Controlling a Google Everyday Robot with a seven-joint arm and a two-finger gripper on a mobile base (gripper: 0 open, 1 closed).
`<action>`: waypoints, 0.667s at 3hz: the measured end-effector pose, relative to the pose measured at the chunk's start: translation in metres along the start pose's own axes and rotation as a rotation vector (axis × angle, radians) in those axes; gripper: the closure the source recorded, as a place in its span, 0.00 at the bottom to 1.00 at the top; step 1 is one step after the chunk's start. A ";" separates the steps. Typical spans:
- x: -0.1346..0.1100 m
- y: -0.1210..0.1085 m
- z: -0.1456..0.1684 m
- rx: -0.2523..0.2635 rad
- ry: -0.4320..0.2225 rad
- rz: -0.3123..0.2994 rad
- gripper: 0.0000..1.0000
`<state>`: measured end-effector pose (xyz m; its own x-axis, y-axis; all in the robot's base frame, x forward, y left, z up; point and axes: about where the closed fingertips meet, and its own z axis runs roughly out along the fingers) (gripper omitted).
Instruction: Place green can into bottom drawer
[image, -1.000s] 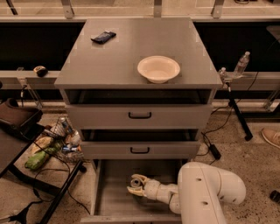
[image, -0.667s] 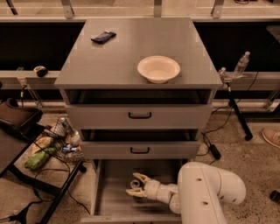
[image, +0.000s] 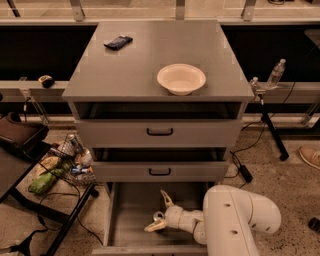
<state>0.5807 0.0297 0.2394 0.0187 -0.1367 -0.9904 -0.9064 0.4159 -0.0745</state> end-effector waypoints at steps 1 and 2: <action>-0.012 0.004 0.000 -0.027 0.031 -0.003 0.00; -0.043 0.013 -0.034 -0.038 0.128 -0.044 0.00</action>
Offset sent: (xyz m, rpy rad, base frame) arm -0.0623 -0.0344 0.0668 -0.2087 0.0542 0.0750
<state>0.5538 0.0101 0.2854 0.0066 -0.2687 -0.9632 -0.9212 0.3731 -0.1103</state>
